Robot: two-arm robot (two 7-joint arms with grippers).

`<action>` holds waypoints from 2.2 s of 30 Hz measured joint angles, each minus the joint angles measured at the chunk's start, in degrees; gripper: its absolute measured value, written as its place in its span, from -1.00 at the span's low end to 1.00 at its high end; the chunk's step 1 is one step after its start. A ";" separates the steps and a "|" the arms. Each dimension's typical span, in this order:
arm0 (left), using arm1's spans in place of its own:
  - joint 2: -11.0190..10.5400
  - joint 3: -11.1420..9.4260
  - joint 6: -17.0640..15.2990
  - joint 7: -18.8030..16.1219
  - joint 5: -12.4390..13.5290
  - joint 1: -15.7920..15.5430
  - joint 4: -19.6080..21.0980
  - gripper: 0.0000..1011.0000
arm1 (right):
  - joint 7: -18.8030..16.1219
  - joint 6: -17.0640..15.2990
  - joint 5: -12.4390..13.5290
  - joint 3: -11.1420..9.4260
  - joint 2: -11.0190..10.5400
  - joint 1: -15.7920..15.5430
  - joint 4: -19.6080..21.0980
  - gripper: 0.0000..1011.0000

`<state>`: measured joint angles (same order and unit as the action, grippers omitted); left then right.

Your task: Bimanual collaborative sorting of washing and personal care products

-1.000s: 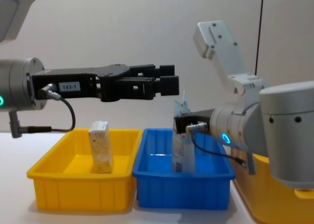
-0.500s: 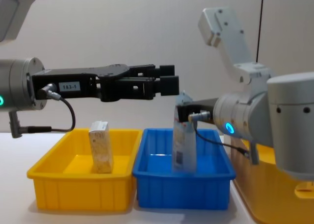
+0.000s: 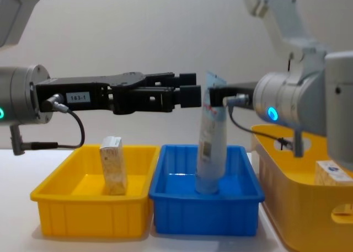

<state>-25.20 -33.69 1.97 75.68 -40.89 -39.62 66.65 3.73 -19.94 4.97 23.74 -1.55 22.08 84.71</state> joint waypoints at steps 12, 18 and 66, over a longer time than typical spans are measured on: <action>0.00 0.00 0.00 0.00 0.00 0.00 0.00 0.98 | -1.21 -2.38 1.07 -2.20 -1.26 -1.43 6.80 -1.00; 0.00 0.00 0.00 0.00 0.00 0.00 0.00 0.98 | -1.48 -3.68 1.55 -3.88 -1.91 -1.93 9.58 -1.00; 0.00 0.00 0.00 0.00 0.00 0.00 0.00 0.98 | 1.43 -6.22 -2.20 -12.02 -4.88 -3.49 5.50 -0.43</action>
<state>-25.20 -33.69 1.97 75.67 -40.89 -39.62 66.64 5.16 -26.16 2.77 11.72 -6.43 18.59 90.20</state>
